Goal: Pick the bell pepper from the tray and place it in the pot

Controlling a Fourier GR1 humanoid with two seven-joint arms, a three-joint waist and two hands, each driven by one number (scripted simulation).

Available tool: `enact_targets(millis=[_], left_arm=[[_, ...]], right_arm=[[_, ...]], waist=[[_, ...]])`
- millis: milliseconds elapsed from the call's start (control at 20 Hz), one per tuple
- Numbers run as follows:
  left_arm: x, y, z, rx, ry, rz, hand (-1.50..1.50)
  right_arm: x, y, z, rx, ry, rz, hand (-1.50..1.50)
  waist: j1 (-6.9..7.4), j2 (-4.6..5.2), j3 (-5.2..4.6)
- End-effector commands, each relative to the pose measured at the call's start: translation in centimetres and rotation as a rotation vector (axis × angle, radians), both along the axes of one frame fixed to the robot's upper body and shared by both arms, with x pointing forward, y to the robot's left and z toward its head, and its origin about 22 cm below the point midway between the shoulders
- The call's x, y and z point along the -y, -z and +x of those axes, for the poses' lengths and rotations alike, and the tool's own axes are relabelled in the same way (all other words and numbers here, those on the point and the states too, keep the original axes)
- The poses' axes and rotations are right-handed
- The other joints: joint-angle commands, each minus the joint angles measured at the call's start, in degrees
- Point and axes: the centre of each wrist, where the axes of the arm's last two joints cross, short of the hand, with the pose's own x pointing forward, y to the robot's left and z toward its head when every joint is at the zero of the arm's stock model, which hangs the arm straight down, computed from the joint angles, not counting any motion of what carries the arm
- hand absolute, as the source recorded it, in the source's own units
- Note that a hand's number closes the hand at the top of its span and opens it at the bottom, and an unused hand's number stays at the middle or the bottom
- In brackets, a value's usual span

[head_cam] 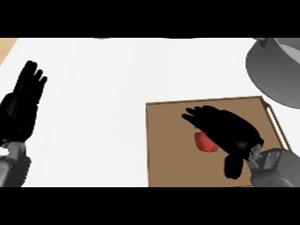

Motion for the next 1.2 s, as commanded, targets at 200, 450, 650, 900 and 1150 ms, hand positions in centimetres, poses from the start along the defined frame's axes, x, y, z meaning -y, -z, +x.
enact_targets(millis=[200,450,650,900,1150], left_arm=[[-1.5,-0.4,0.9,0.005,-0.002,-0.017,0.00],[-0.5,0.7,0.6,0.002,-0.005,-0.003,0.00],[-0.9,0.4,-0.4,-0.001,-0.006,0.005,0.00],[0.2,-0.2,0.5,-0.001,0.014,-0.003,0.00],[0.6,0.7,0.0,0.004,-0.004,0.013,0.00]], right_arm=[[0.1,1.4,0.3,0.013,-0.005,0.011,-1.50],[1.5,3.8,2.7,0.031,0.030,-0.014,-1.50],[0.3,4.9,0.9,0.020,0.037,-0.030,-1.50],[2.1,5.9,3.3,0.021,-0.064,-0.085,1.50],[-0.4,7.1,1.9,0.045,-0.133,-0.066,1.50]], waist=[[-0.09,0.02,0.01],[0.15,0.09,0.02],[0.04,0.02,0.01],[0.30,0.11,0.03],[0.05,0.04,0.01]])
